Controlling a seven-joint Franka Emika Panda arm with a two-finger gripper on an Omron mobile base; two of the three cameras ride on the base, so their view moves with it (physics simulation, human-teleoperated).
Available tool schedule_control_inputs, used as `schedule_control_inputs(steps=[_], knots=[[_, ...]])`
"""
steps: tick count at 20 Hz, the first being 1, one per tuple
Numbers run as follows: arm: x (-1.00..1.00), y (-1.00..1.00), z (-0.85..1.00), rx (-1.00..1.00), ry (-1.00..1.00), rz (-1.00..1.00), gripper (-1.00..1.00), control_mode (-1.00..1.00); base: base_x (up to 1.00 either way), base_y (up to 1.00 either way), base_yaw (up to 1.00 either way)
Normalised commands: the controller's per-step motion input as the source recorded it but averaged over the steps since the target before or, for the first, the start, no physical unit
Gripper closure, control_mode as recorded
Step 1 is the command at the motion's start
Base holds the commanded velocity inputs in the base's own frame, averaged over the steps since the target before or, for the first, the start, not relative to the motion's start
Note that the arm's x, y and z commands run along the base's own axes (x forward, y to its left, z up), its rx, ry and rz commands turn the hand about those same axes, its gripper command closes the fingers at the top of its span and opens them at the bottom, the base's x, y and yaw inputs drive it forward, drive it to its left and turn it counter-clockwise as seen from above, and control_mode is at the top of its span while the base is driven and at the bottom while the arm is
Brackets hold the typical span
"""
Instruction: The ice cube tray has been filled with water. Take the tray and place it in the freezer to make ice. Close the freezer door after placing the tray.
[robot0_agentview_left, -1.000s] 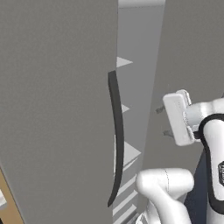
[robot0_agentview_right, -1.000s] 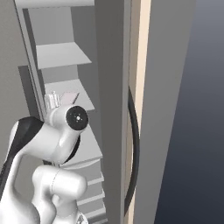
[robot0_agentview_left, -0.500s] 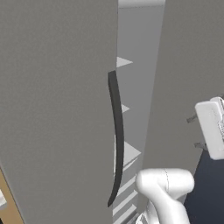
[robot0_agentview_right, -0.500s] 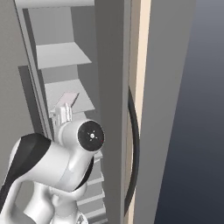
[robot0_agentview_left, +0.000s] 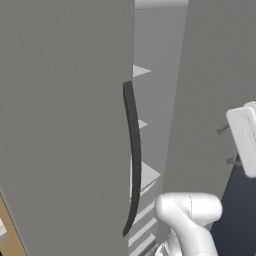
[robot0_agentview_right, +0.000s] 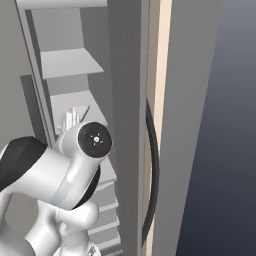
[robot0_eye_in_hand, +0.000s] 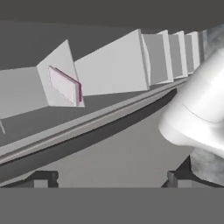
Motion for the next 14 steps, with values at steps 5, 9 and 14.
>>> schedule_control_inputs(steps=[5, 9, 14], knots=[[0.00, 0.00, 0.00, 0.00, 0.00, 0.00, -1.00, 1.00, 0.00, -0.05, 0.06], [0.00, 0.00, 0.00, 0.00, 0.00, 0.00, -1.00, 1.00, -0.13, -0.06, 0.21], [0.00, 0.00, 0.00, 0.00, 0.00, 0.00, -1.00, 1.00, -0.20, -0.29, 0.34]])
